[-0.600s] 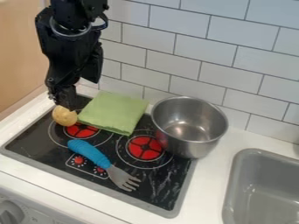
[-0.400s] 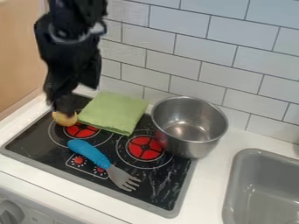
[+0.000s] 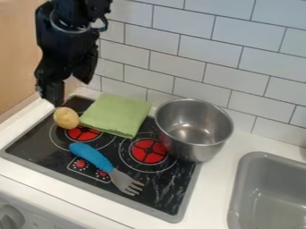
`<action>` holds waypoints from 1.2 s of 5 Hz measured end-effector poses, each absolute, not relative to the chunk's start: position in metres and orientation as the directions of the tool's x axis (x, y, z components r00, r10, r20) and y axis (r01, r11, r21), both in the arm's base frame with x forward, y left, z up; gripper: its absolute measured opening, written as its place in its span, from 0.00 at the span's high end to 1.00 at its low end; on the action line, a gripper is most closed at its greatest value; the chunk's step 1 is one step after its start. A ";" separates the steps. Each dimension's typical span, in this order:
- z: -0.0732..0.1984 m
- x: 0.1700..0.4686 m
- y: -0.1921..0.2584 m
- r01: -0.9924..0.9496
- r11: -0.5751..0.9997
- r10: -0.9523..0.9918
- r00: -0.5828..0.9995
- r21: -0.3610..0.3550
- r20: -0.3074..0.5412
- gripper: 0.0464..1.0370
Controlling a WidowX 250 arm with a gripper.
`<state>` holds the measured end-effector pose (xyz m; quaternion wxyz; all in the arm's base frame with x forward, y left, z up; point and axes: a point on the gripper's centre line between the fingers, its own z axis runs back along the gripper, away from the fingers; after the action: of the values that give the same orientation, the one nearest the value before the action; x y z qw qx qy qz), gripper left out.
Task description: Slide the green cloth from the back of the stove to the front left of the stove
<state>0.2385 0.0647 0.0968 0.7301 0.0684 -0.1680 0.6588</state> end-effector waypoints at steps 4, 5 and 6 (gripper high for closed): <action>0.076 0.320 0.082 -0.968 0.215 0.957 0.182 -0.130 0.227 0.04; 0.062 0.335 0.084 -0.966 0.229 0.953 0.198 -0.119 0.228 0.04; 0.048 0.342 0.080 -0.968 0.232 0.954 0.208 -0.094 0.218 0.04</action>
<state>0.3415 0.0797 0.0477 0.7765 0.0313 -0.1153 0.6187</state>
